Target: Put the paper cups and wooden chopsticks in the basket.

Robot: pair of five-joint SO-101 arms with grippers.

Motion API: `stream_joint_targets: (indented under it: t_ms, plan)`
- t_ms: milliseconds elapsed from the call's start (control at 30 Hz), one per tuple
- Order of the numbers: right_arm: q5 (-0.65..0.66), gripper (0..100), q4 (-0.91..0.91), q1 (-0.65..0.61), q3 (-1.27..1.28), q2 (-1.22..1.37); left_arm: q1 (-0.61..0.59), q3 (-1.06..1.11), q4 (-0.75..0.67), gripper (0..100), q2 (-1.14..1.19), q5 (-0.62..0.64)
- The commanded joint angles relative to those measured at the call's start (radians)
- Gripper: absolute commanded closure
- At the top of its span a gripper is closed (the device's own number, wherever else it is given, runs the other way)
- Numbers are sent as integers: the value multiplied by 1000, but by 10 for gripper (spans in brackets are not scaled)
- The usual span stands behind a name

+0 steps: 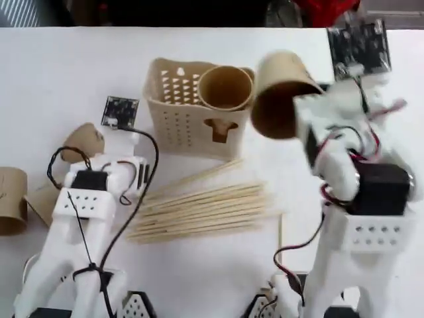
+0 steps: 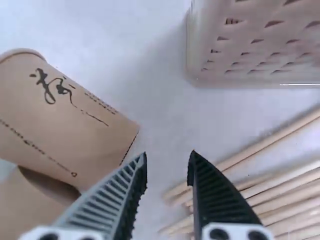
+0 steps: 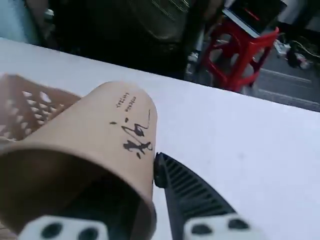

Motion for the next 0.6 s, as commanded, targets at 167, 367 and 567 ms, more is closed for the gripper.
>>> stream_joint_targets:
  t_ms: [167,367,567]
  plan:
    - [-140,981,96,-102,-336,417,-5,-5,-23,857,-24,-2]
    - [-175,981,203,-94,-526,596,-5,-6,-23,857,-24,-2]
    - [-176,981,232,-102,-617,697,-5,-6,-23,857,-24,-2]
